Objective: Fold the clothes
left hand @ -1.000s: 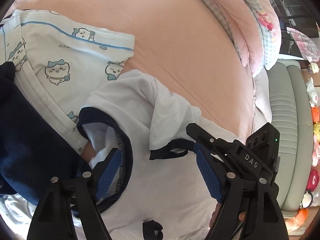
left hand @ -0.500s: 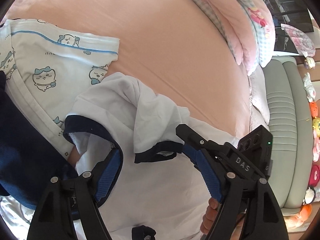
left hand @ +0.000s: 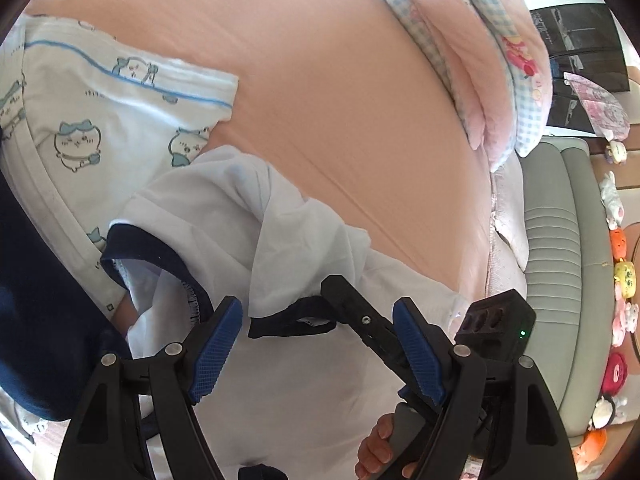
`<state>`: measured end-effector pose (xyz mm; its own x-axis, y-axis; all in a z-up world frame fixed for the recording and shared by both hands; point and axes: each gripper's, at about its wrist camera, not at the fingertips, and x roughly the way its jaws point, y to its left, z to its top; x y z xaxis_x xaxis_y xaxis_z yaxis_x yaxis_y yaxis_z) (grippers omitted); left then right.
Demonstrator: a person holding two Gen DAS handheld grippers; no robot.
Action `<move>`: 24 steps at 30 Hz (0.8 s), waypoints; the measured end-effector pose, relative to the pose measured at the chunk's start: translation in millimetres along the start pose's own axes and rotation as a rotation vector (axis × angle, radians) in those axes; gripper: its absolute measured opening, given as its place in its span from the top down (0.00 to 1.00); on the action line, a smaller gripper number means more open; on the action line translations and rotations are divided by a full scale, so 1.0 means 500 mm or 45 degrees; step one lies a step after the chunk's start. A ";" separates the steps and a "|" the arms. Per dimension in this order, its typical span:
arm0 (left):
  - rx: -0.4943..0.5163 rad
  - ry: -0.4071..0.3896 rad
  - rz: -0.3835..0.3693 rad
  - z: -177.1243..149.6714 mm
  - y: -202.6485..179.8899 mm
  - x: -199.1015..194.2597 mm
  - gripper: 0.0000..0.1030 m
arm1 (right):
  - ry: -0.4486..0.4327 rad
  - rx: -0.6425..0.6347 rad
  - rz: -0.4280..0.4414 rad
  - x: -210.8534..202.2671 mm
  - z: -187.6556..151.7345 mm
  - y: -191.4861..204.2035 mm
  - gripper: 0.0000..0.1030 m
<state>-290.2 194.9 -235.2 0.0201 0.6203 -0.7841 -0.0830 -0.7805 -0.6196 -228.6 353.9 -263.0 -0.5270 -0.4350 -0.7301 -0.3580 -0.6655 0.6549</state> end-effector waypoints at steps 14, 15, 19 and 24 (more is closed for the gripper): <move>-0.083 -0.104 0.014 -0.016 0.036 0.010 0.59 | 0.000 -0.031 0.039 -0.005 -0.002 0.000 0.44; -0.081 -0.093 0.034 -0.017 0.037 0.015 0.60 | 0.011 -0.025 0.043 -0.003 -0.002 0.000 0.44; -0.119 -0.063 0.013 -0.017 0.043 0.028 0.63 | 0.051 -0.062 0.086 -0.016 0.010 0.005 0.44; -0.090 -0.057 -0.017 -0.015 0.032 0.026 0.62 | 0.004 0.075 0.262 -0.054 0.034 -0.025 0.44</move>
<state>-283.5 189.8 -255.6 -0.0238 0.6324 -0.7743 -0.0122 -0.7746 -0.6323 -223.3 384.1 -248.2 -0.5910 -0.5601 -0.5805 -0.2879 -0.5258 0.8004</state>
